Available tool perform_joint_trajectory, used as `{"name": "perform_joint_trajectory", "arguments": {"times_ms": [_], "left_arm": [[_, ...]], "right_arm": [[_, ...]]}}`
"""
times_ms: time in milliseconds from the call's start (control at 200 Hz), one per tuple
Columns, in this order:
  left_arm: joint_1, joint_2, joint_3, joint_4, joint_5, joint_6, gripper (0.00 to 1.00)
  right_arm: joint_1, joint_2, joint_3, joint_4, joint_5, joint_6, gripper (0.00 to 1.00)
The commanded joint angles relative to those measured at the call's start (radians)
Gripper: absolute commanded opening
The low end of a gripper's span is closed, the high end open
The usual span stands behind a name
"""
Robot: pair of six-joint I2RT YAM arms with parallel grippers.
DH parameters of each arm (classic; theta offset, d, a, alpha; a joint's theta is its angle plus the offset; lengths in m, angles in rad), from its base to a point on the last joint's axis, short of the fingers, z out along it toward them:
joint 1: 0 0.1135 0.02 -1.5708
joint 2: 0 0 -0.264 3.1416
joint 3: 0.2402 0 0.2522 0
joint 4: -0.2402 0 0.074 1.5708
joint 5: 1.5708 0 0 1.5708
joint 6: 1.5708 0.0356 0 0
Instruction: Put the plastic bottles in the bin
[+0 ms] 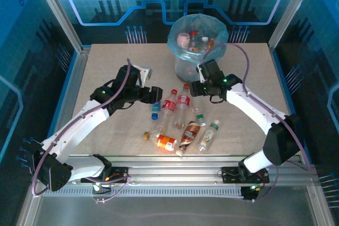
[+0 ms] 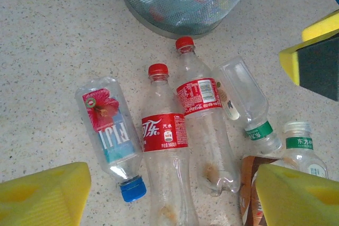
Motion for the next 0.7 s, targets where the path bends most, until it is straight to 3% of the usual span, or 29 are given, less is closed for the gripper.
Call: {"name": "perform_joint_trajectory", "arguments": {"times_ms": [0,240,695], "left_arm": [[-0.004,-0.001,-0.014,-0.022,-0.015,0.033,0.83],[-0.006,0.045,-0.009,-0.006,-0.001,0.028,0.83],[-0.008,0.107,0.007,0.02,0.028,0.008,0.83]], "right_arm": [[-0.019,0.038,-0.025,0.031,0.035,-0.031,0.67],[-0.033,0.12,-0.042,0.072,0.054,-0.033,0.76],[-0.036,0.256,-0.015,0.118,-0.018,-0.029,0.8]]}}
